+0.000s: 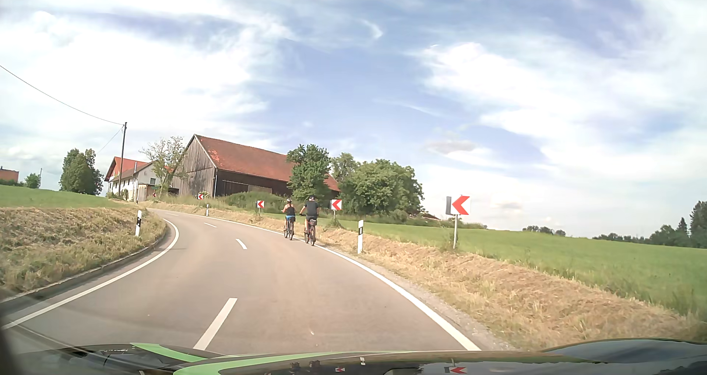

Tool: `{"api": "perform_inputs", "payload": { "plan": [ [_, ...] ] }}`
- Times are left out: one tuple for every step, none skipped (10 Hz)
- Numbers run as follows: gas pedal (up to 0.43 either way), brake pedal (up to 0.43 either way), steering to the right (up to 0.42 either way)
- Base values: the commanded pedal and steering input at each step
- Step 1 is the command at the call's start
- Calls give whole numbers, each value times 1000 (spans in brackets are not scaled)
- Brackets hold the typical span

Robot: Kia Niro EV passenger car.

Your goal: Follow the waypoints while adhering to traffic rules and regulations

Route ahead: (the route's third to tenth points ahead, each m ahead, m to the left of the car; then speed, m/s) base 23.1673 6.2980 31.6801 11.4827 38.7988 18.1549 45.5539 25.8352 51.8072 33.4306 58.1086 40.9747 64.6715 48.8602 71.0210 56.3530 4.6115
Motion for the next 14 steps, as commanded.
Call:
{"api": "perform_inputs", "payload": {
  "plan": [
    [197,0,-72],
    [189,0,-76],
    [189,0,-79],
    [189,0,-81],
    [189,0,-83],
    [189,0,-86],
    [189,0,-87],
    [189,0,-88],
    [189,0,-88],
    [189,0,-88],
    [189,0,-88],
    [189,0,-88],
    [189,0,-88],
    [189,0,-88]
  ]
}}
